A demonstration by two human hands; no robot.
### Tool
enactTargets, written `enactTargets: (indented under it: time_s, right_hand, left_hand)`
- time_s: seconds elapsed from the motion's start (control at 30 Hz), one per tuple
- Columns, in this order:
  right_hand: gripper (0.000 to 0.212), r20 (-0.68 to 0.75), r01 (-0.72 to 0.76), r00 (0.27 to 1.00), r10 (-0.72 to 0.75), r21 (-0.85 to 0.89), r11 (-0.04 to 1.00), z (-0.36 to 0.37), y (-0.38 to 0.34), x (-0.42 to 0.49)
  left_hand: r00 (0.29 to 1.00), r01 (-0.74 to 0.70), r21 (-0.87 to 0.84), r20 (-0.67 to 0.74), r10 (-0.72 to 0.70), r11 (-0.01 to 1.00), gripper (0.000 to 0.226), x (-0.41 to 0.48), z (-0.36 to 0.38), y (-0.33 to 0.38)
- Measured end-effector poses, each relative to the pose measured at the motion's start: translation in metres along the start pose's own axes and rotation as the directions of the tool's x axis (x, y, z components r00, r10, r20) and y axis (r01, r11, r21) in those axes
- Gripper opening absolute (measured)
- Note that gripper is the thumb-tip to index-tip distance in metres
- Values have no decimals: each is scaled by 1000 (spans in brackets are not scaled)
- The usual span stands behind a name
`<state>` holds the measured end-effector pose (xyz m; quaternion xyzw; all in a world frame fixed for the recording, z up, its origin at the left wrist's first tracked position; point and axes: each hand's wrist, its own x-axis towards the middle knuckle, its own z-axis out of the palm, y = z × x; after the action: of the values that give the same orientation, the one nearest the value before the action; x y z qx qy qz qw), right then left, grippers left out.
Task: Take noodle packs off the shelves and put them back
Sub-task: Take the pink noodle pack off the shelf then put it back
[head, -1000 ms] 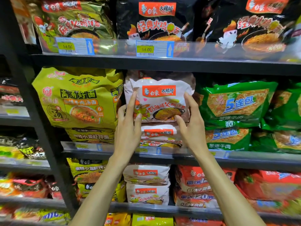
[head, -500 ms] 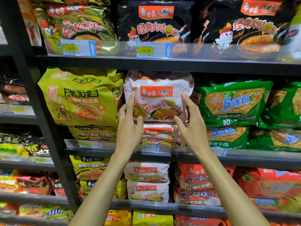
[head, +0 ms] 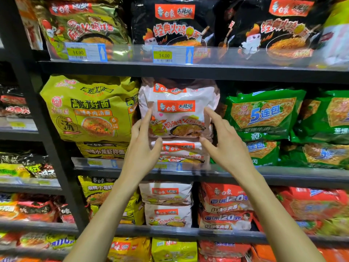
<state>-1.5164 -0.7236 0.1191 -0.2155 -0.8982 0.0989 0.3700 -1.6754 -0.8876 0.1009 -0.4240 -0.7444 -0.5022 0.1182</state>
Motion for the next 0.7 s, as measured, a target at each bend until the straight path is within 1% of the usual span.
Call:
enactTargets:
  time_s: [0.13, 0.27, 0.43, 0.5, 0.6, 0.7]
  right_hand:
    - [72, 47, -7, 999, 10, -76, 997, -12, -10, -5]
    - [71, 97, 5, 995, 15, -204, 979, -26, -19, -6]
    - [73, 186, 32, 981, 47, -398, 917, -37, -32, -9]
    - [72, 216, 63, 975, 48, -478, 876, -39, -36, -14]
    - [72, 298, 95, 950, 91, -557, 825, -39, -41, -24]
    - [72, 384, 115, 912, 142, -574, 811, -40, -45, -31]
  left_hand:
    - [1000, -12, 78, 25, 11, 997, 69, -8, -13, -1]
    - [998, -29, 179, 56, 20, 983, 61, -12, -23, 0]
    - [987, -62, 386, 162, -1, 920, 49, -13, -33, 5]
    - [980, -78, 420, 201, -8, 904, 46, -14, -35, 6]
    - [969, -130, 463, 248, 13, 877, 44, -16, -41, 8]
    - [951, -195, 526, 308, 28, 828, 46, -19, -44, 6]
